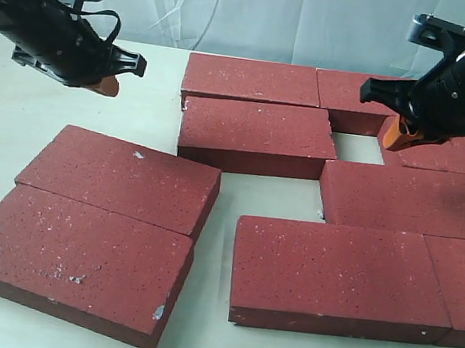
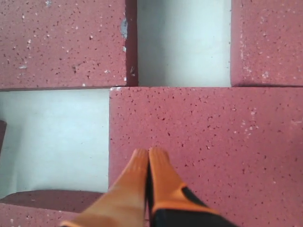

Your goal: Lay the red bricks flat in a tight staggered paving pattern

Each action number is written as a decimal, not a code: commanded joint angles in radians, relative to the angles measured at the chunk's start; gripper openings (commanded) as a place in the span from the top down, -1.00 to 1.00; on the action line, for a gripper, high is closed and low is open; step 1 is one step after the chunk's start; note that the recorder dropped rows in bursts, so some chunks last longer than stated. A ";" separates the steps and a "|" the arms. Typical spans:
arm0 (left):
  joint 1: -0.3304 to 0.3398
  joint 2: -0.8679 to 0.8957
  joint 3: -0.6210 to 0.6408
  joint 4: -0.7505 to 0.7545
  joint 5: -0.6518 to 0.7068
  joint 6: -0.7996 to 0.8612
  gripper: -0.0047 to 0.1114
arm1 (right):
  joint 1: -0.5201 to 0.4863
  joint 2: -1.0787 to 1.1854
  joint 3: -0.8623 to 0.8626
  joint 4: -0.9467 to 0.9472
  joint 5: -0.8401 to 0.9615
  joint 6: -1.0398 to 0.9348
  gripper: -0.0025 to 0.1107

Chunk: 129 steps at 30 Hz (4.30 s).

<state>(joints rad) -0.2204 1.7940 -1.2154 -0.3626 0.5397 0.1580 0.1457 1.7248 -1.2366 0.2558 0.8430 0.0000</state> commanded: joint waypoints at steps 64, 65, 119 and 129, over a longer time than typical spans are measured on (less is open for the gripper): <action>-0.024 0.361 -0.330 -0.107 0.168 -0.030 0.92 | -0.006 -0.004 0.004 0.071 -0.014 -0.007 0.97; -0.029 0.371 -0.346 -0.109 0.175 -0.032 0.92 | -0.006 -0.004 0.004 0.071 -0.014 -0.007 0.97; -0.271 0.487 -0.434 -0.316 -0.113 -0.043 0.92 | -0.006 -0.004 0.004 0.069 -0.020 -0.007 0.97; -0.287 0.487 -0.436 -0.290 -0.112 -0.043 0.92 | -0.006 -0.004 0.004 0.067 -0.038 -0.007 0.97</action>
<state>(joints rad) -0.4896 2.2801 -1.6429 -0.6475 0.4259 0.1133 0.1457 1.7248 -1.2356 0.3270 0.8256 0.0000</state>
